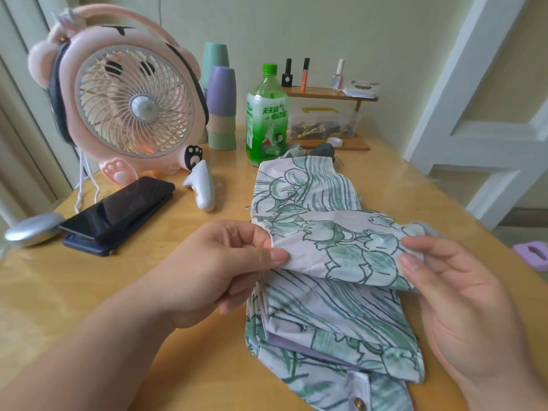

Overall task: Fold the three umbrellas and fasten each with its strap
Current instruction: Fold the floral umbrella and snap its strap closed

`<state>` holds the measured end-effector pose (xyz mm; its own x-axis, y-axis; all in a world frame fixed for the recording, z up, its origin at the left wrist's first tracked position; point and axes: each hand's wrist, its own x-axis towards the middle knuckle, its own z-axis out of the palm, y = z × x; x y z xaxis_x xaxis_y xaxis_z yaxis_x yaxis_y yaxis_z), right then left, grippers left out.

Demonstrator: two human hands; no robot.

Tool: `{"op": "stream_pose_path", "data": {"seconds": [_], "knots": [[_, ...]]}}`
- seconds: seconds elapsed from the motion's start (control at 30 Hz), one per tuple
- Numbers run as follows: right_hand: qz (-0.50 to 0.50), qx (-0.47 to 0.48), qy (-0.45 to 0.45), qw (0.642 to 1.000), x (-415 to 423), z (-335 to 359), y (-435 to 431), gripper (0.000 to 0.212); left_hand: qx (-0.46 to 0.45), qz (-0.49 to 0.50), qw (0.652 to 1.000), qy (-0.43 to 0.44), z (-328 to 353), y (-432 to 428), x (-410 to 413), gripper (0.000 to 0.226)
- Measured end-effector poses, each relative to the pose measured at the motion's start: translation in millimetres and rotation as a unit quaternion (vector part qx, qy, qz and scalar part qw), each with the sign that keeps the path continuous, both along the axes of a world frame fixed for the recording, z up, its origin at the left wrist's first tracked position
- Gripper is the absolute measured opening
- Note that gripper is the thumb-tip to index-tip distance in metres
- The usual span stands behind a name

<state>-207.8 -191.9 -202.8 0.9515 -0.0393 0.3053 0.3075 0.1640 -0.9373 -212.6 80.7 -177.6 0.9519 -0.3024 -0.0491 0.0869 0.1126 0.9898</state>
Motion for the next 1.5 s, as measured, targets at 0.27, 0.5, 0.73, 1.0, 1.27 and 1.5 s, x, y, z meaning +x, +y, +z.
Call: {"op": "stream_pose_path", "data": {"seconds": [0.27,0.5,0.73,1.0,1.27,1.5], "knots": [[-0.075,-0.103,0.061,0.99,-14.3,-9.6,3.4,0.01,0.099,0.053,0.993,0.015,-2.9,-6.0,1.8,0.055],[-0.073,-0.21,0.065,0.973,-21.1,-15.7,-0.7,0.016,0.34,0.057,0.938,0.037,-2.4,-3.5,0.2,0.056],[-0.122,-0.289,0.025,0.949,-23.4,-28.5,-2.3,0.032,0.519,0.191,0.816,-0.168,-12.5,-11.5,-1.2,0.039],[-0.155,-0.335,-0.02,0.929,-19.8,-38.9,-1.3,0.044,0.663,-0.011,0.665,-0.344,31.2,-48.2,40.6,0.063],[-0.194,-0.47,-0.043,0.86,-25.1,-30.5,-7.4,0.029,0.737,-0.058,0.608,-0.29,-11.4,-66.8,58.6,0.087],[-0.102,-0.571,-0.15,0.801,10.1,33.1,30.1,0.057,0.737,-0.024,0.59,-0.329,-28.6,-66.3,52.9,0.101]]}}
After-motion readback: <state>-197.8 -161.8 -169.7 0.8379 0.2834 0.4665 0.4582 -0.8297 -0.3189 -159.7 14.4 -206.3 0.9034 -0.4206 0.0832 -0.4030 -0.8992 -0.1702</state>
